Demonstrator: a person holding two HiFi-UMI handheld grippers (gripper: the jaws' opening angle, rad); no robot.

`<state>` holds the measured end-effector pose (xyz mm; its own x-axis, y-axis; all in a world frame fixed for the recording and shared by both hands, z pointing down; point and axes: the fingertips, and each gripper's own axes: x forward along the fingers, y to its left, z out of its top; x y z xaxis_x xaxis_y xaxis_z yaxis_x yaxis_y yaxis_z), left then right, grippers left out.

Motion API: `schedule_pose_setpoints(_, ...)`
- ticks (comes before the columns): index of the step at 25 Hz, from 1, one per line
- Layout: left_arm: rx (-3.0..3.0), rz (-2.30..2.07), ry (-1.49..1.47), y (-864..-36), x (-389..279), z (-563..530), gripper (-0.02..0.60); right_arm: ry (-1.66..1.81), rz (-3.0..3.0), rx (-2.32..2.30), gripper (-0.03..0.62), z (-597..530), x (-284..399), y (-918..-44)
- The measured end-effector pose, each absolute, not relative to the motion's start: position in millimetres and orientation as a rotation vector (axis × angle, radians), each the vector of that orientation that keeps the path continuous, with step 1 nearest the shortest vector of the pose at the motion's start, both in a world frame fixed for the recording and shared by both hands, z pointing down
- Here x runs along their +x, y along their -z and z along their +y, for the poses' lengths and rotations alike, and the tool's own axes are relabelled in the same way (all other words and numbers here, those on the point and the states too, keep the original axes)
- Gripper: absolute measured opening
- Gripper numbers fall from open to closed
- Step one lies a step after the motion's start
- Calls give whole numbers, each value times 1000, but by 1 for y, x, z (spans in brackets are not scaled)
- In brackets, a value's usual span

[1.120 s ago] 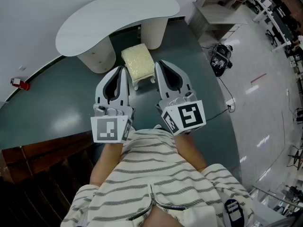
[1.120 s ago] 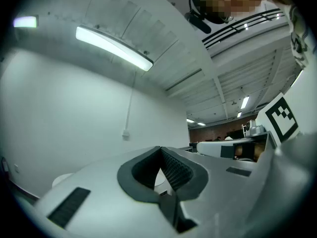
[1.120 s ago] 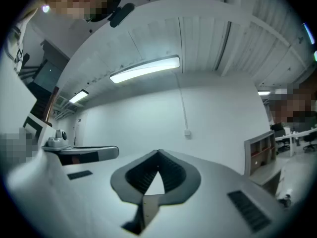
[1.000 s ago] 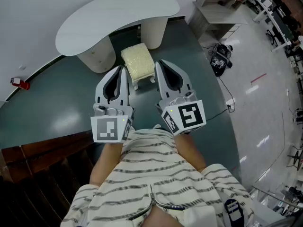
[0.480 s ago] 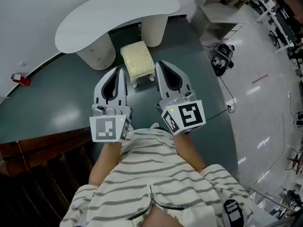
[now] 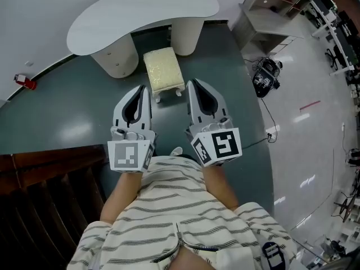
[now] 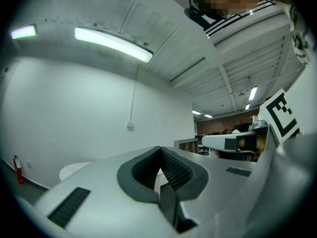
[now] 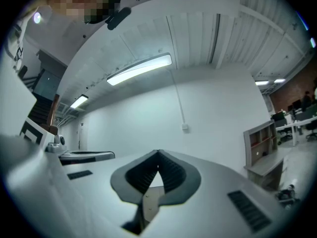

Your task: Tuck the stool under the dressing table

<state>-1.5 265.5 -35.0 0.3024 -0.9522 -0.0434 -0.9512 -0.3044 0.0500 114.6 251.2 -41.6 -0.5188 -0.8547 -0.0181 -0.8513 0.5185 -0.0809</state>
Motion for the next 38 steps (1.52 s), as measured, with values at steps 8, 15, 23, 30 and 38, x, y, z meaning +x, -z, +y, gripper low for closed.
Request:
schedule_pose_setpoints(8, 2495, -1823, 85, 17, -10, 243, 6, 122, 2705, -1548, 14, 226, 108, 28)
schedule_pose_setpoints(15, 2506, -1774, 82, 4, -32, 195, 6, 131, 2721, -1568, 13, 185, 75, 14)
schedule_pose_setpoints(23, 2503, -1692, 7, -16, -52, 140, 6, 176, 2712, -1629, 14, 134, 45, -2)
schedule_pose_setpoints(30, 2503, -1604, -18, -39, -81, 100, 6, 235, 2695, -1705, 14, 96, 14, -22)
schedule_pose_setpoints(38, 2514, -1499, -36, -68, -98, 79, 6, 325, 2696, -1813, 14, 81, -10, -57)
